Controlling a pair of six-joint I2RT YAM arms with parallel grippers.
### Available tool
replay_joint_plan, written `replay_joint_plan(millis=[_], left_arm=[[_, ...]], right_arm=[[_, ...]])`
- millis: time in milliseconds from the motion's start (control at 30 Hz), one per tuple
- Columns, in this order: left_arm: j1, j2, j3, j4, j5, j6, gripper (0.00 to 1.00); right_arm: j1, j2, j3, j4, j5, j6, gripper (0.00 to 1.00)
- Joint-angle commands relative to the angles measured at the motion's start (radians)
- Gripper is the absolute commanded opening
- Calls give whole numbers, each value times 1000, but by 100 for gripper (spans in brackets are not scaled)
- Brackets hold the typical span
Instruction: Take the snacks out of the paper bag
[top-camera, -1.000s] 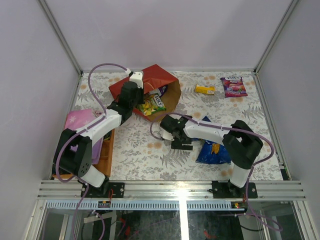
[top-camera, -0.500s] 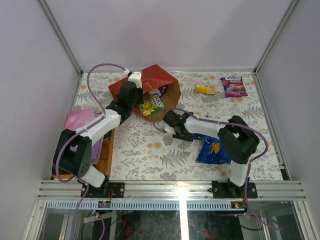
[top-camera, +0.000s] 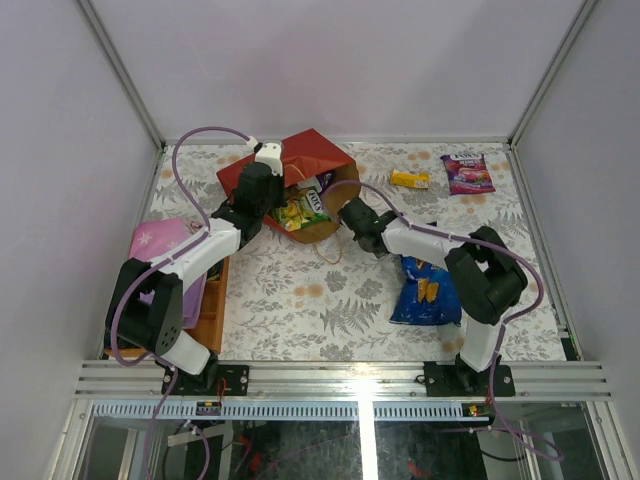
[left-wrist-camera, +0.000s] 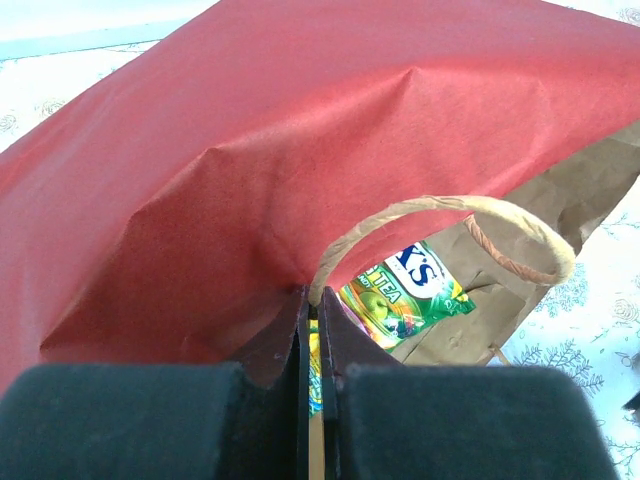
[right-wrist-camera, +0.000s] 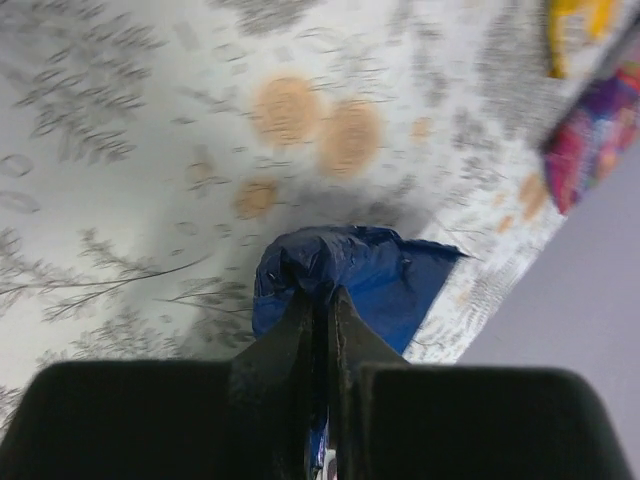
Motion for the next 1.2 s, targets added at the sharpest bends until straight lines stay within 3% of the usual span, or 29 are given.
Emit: replay_joint_plan(millis=[0,133,233,267,300,333,367,433,600,667,700,800,900,1000,1167], left_arm=[[16,-22,-6,12,-20,-18,0],[17,-20,-5,12,-19,-19,0],[17,-18,-3,12,-17,-20,0],[17,-16,-3,12,-16,-20,0],[17,-16,-2,10,-15,-20,0],[16,-14,-1,8,-14,-20,0],[16,-12,2,5,-14,-20,0],[16,-9,5,-1,-18,-17,0],[18,1,9,-1,-22,-19,0],[18,9,14,-2,-14,-22,0],[19,13,17,-5,-10,-24,0],[17,24,27,-16,-2,-27,0],[18,20,28,-24,-4,-26,0],[18,10,21,-23,-14,-23,0],[18,2,19,-24,-17,-19,0]], right_arm=[[-7,-152,-17,267,228,30,0],[-44,-215,-42,477,346,52,0],[-91,-209,-8,531,412,116,1],[-100,-205,-3,555,418,122,12],[-104,-177,2,576,409,117,44],[-105,-161,9,584,387,106,85],[-103,-150,19,574,352,114,99],[-104,-177,2,558,262,190,99],[-111,-450,-275,858,53,348,99],[-141,-518,-313,853,-69,440,98],[-162,-528,-305,816,-137,489,93],[-222,-474,-241,668,-342,609,76],[-253,-390,-244,662,-571,688,68],[-276,-343,-337,780,-643,791,67],[-416,-195,-519,1003,-821,1061,68]])
